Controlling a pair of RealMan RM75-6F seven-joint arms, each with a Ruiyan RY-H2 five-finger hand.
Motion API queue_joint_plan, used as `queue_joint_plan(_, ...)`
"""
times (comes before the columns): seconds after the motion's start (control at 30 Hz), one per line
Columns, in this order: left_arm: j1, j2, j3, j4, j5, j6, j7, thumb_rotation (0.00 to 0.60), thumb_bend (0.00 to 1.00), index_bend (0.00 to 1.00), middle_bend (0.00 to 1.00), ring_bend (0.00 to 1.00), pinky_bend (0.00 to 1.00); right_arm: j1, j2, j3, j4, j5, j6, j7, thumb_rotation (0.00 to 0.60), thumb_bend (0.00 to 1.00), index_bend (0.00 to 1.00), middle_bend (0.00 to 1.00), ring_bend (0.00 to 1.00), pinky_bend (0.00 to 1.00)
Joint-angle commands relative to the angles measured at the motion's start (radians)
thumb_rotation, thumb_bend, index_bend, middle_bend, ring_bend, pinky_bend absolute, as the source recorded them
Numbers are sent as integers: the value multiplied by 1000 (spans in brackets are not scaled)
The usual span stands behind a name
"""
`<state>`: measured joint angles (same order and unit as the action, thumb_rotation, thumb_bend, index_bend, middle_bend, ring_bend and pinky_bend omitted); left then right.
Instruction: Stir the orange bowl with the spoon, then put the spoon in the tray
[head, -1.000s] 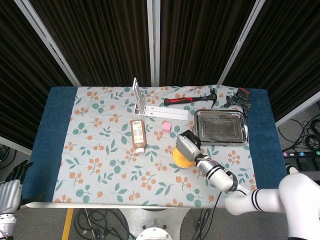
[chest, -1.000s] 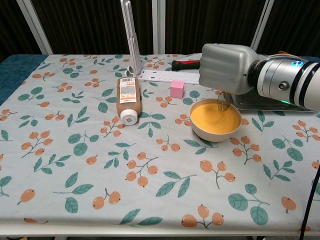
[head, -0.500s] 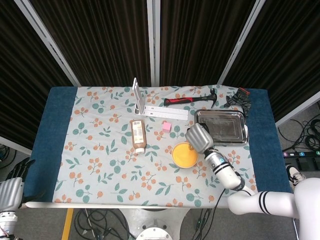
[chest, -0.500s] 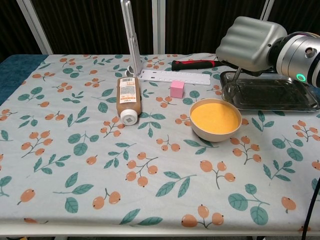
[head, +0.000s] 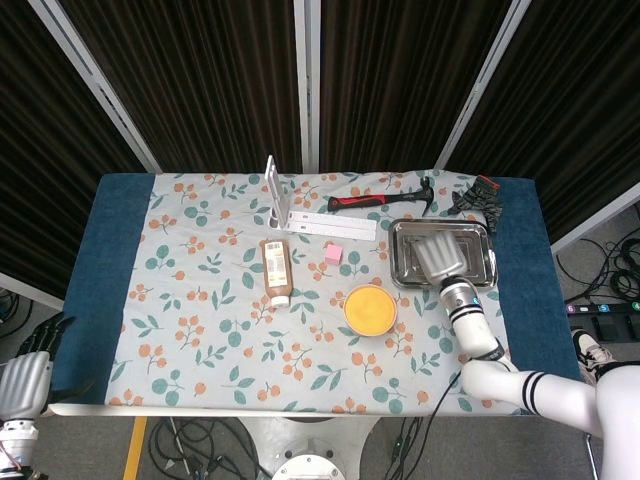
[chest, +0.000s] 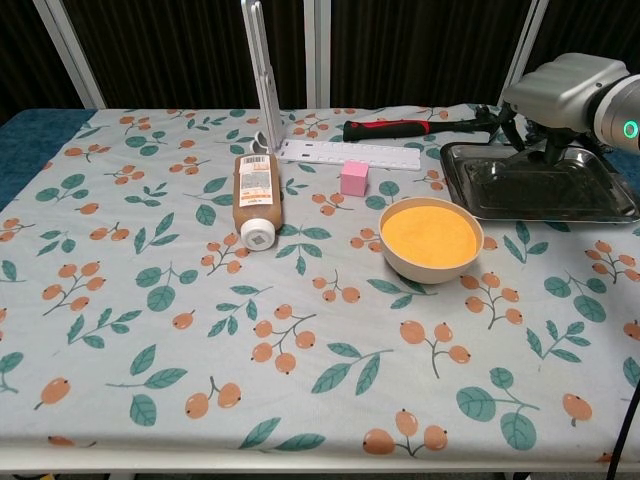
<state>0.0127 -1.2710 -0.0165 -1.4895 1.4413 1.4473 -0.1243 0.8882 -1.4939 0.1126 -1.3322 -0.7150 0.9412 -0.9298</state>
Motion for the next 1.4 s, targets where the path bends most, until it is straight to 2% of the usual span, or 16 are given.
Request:
queue_joint_plan(0.03, -2, 3, 0, -6, -4, -3, 7, 600, 120, 184, 154, 99, 182, -12, -38, 10, 93, 47, -58, 61, 600, 406, 717, 1000, 1000, 1000)
queue_joint_plan(0.33, -6, 10, -1, -24, -13, -9, 27, 600, 120, 184, 154, 99, 182, 1, -131, 17, 280, 125, -139, 95, 600, 390, 654, 1000, 1000, 1000)
queue_joint_plan(0.4, -6, 12, 0, -27, -14, -9, 29, 600, 120, 184, 154, 99, 182, 5, -149, 20, 311, 145, -149, 90, 600, 318, 590, 1000, 1000, 1000)
queue_joint_plan(0.53, -4, 14, 0, -28, -17, -6, 29, 600, 120, 184, 154, 99, 182, 4, -155, 27, 325, 168, -148, 90, 600, 93, 381, 1000, 1000, 1000)
queue_joint_plan(0.63, -5, 14, 0, -26, -16, -7, 27, 600, 120, 184, 154, 99, 182, -9, -125, 34, 285, 162, -128, 110, 600, 50, 333, 1000, 1000, 1000)
queue_joint_plan(0.73, -9, 13, -2, -23, -14, -8, 23, 600, 120, 184, 154, 99, 182, -36, -64, 31, 202, 131, -89, 138, 600, 47, 321, 1000, 1000, 1000)
queue_joint_plan(0.83, -12, 11, -5, -17, -12, -7, 17, 600, 120, 184, 154, 99, 182, -83, 24, 22, 74, 79, -34, 187, 600, 48, 297, 1000, 1000, 1000)
queue_joint_plan(0.93, -14, 10, -8, -12, -15, -9, 13, 600, 120, 184, 154, 99, 182, -155, 139, 16, -111, -12, 24, 293, 600, 85, 294, 957, 963, 999)
queue_joint_plan(1.0, -16, 9, -10, -11, -14, -8, 12, 600, 120, 184, 154, 99, 182, -218, 224, 6, -242, -106, 65, 399, 600, 132, 299, 860, 856, 946)
queue_joint_plan(1.07, -17, 7, -11, -10, -12, -5, 13, 600, 120, 183, 154, 99, 182, -287, 299, -16, -343, -223, 101, 521, 600, 162, 306, 735, 720, 798)
queue_joint_plan(1.13, -19, 7, -12, -11, -12, -4, 14, 600, 120, 183, 154, 99, 182, -345, 346, -42, -397, -329, 146, 617, 600, 180, 304, 610, 582, 646)
queue_joint_plan(1.3, -22, 9, -16, -17, -13, -2, 20, 600, 119, 184, 153, 99, 182, -503, 400, -130, -436, -582, 325, 805, 600, 202, 203, 320, 205, 307)
queue_joint_plan(1.4, -23, 9, -18, -21, -12, 1, 26, 600, 120, 184, 153, 99, 182, -587, 395, -162, -425, -673, 442, 875, 600, 204, 179, 236, 100, 210)
